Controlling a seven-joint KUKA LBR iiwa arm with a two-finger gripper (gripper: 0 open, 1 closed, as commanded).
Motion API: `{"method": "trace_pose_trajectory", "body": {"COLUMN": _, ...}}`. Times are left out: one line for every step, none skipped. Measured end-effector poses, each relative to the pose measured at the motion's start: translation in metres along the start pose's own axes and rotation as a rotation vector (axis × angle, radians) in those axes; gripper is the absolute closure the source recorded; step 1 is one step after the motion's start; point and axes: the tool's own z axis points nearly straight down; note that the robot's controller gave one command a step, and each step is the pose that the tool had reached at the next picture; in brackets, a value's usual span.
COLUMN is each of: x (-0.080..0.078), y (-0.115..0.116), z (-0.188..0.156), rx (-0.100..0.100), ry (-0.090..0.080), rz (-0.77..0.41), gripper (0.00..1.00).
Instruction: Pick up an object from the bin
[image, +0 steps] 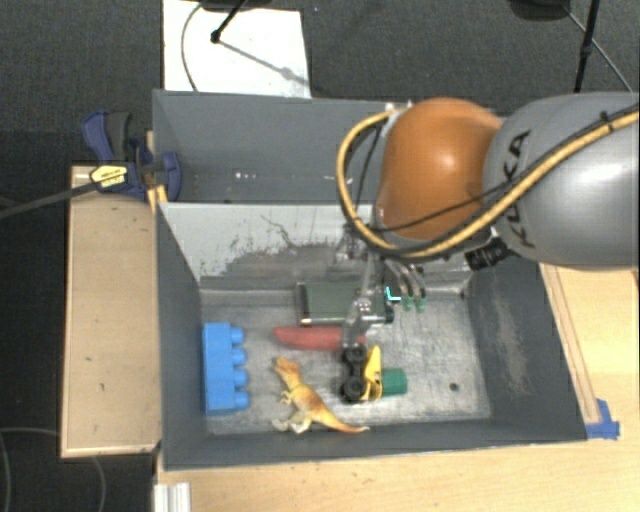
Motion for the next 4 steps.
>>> {"method": "trace_pose_trajectory", "body": {"x": -0.002, "y": 0.000, "z": -0.004, "rx": -0.001, "ry": -0.007, "rz": 0.002, "gripper": 0.00}}
{"method": "trace_pose_trajectory", "body": {"x": -0.010, "y": 0.004, "z": 0.037, "rx": -0.002, "ry": -0.016, "rz": 0.015, "gripper": 0.00}}
{"method": "trace_pose_trajectory", "body": {"x": -0.012, "y": -0.027, "z": 0.118, "rx": -0.006, "ry": -0.024, "rz": -0.080, "gripper": 1.00}}
{"method": "trace_pose_trajectory", "body": {"x": -0.012, "y": -0.027, "z": 0.118, "rx": -0.006, "ry": -0.023, "rz": -0.080, "gripper": 1.00}}
